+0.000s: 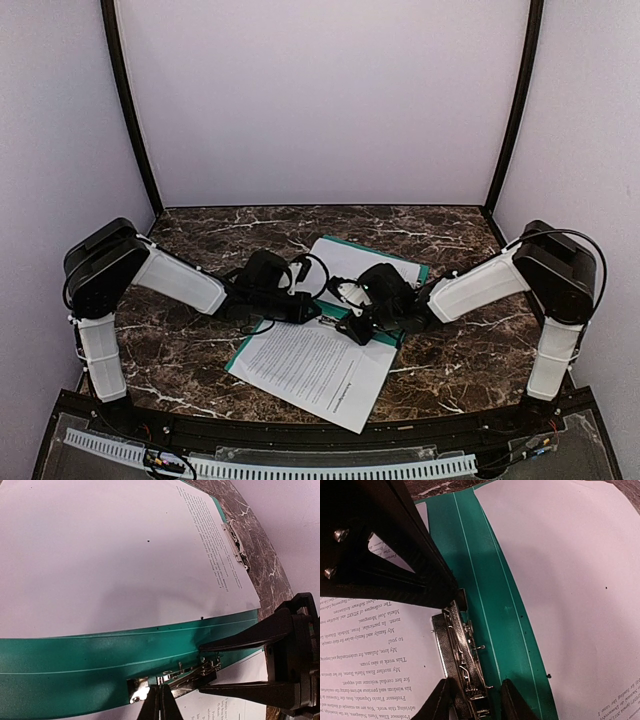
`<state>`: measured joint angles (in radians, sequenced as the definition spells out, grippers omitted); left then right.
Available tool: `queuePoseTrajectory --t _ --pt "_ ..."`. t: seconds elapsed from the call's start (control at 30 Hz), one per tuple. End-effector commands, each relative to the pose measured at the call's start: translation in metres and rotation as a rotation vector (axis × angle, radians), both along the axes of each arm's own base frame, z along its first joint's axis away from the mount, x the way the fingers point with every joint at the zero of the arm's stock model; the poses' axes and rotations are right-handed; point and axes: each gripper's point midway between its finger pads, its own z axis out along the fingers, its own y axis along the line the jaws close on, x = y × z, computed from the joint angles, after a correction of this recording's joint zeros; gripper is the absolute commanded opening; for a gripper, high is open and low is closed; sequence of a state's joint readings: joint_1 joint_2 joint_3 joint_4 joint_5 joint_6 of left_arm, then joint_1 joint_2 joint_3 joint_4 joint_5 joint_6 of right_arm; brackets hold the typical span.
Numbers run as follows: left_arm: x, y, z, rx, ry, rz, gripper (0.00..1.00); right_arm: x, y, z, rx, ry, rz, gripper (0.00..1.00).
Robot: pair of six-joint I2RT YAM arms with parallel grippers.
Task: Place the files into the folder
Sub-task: Clamp the file in the folder with some files.
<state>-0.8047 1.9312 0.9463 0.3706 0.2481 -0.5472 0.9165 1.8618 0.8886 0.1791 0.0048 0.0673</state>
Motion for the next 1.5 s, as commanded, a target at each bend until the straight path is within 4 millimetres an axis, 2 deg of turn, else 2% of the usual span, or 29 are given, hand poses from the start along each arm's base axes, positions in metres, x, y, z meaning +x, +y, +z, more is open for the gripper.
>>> queuePoseTrajectory --t 0.0,0.17,0.43,0.67,0.77,0.97,1.07,1.3,1.47 --pt "-0.068 0.073 -0.097 0.311 0.313 0.008 0.01 -0.030 -0.060 -0.071 -0.273 0.161 -0.046 0.32" --pt "-0.076 0.082 -0.109 0.336 0.341 0.016 0.01 -0.031 -0.061 -0.073 -0.283 0.176 -0.046 0.31" --pt "-0.077 0.100 -0.126 0.444 0.340 0.022 0.01 -0.034 -0.064 -0.078 -0.300 0.183 -0.034 0.29" --pt "-0.077 0.107 -0.135 0.484 0.340 0.032 0.01 -0.035 -0.062 -0.080 -0.297 0.189 -0.026 0.27" --pt "-0.075 0.104 -0.135 0.477 0.333 0.030 0.01 -0.037 -0.063 -0.080 -0.297 0.189 -0.022 0.27" --pt "-0.052 0.083 -0.116 0.428 0.268 0.024 0.01 -0.042 -0.066 -0.084 -0.294 0.195 -0.005 0.26" --pt "-0.038 0.066 -0.100 0.366 0.234 0.021 0.01 -0.044 -0.069 -0.085 -0.299 0.198 -0.003 0.25" --pt "-0.021 0.036 -0.068 0.209 0.204 -0.003 0.01 -0.045 -0.070 -0.085 -0.299 0.197 -0.003 0.25" --pt "-0.020 0.023 -0.046 0.109 0.177 -0.029 0.01 -0.044 -0.069 -0.085 -0.298 0.198 -0.002 0.25"
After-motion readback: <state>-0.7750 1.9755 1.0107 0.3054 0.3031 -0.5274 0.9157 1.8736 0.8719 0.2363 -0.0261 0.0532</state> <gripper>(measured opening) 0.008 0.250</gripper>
